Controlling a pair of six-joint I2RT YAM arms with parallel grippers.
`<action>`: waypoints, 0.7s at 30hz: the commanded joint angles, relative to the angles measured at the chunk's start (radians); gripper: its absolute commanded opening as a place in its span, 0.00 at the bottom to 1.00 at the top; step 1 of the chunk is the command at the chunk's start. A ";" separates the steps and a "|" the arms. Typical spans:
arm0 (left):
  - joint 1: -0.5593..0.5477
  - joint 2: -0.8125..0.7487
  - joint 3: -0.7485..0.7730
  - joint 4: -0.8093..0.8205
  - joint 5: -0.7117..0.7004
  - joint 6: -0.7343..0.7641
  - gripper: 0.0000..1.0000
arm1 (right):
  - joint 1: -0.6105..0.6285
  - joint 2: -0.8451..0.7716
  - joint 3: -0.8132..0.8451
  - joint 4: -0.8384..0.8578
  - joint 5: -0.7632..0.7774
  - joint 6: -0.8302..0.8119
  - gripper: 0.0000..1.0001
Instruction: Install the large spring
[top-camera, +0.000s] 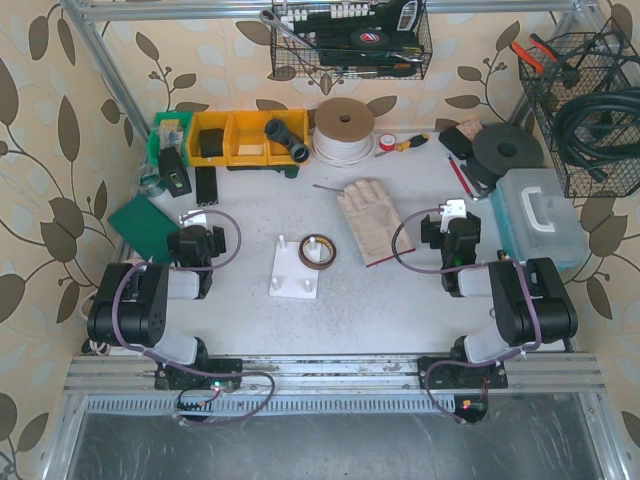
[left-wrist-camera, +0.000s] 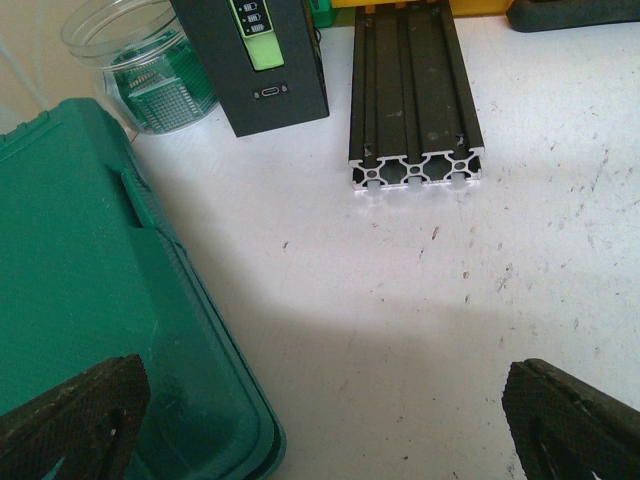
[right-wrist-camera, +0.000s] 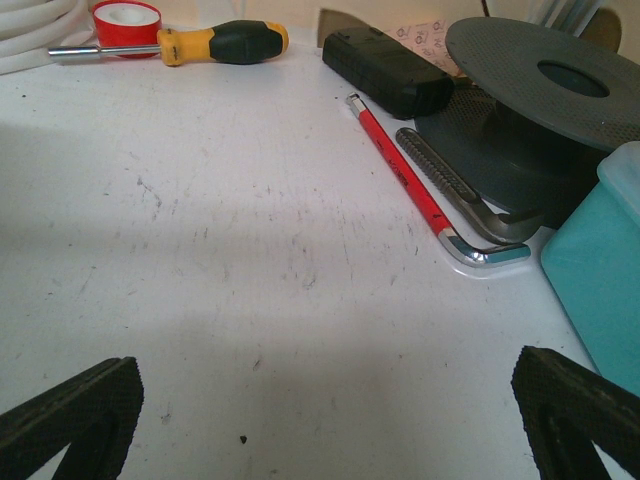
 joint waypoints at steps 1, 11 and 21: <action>-0.003 -0.017 0.017 0.037 -0.018 0.009 0.98 | -0.004 -0.011 0.014 0.003 -0.015 0.014 1.00; -0.001 -0.016 0.017 0.036 -0.017 0.008 0.98 | -0.003 -0.010 0.015 0.003 -0.015 0.014 1.00; -0.001 -0.021 0.010 0.048 -0.028 0.003 0.98 | -0.004 -0.014 0.011 0.008 -0.015 0.013 1.00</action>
